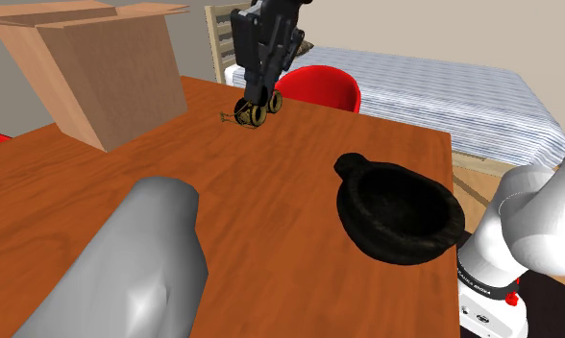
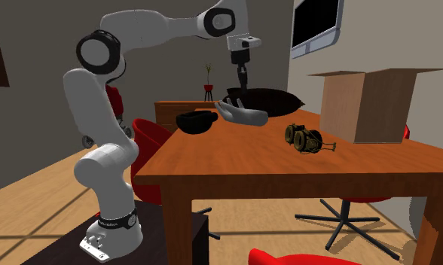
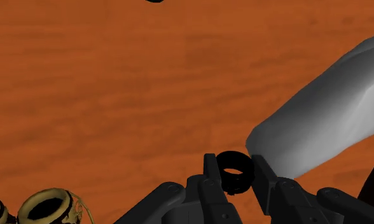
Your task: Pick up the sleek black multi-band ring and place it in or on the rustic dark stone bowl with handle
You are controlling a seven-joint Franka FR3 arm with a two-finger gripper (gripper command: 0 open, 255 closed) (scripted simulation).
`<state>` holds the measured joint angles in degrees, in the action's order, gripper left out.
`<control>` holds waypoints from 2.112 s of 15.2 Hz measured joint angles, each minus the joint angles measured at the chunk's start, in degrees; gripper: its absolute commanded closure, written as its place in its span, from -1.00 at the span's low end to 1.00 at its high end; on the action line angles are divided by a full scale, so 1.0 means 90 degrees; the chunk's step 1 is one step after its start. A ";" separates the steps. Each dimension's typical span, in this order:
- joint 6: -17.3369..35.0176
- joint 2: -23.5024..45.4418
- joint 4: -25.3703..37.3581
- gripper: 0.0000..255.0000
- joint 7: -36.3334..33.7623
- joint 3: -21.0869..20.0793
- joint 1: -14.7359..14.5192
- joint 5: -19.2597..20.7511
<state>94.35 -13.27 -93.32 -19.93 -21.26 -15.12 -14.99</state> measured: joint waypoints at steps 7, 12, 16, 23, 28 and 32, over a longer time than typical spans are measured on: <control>-0.0317 -0.1730 -0.1375 1.00 0.0100 0.0279 -0.0183 -0.0508; -0.0645 -0.2970 -0.2276 1.00 0.0061 0.0461 -0.0409 -0.0758; -0.0866 -0.3770 -0.2848 1.00 0.0015 0.0565 -0.0573 -0.0874; -0.0502 -0.4157 -0.3611 1.00 0.0112 0.0506 -0.0640 -0.0980; -0.0169 -0.4363 -0.4157 1.00 0.0197 0.0432 -0.0680 -0.1067; -0.0063 -0.4416 -0.4320 1.00 0.0232 0.0415 -0.0690 -0.1090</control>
<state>93.79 -53.02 -132.20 -17.84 -17.53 -21.33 -24.80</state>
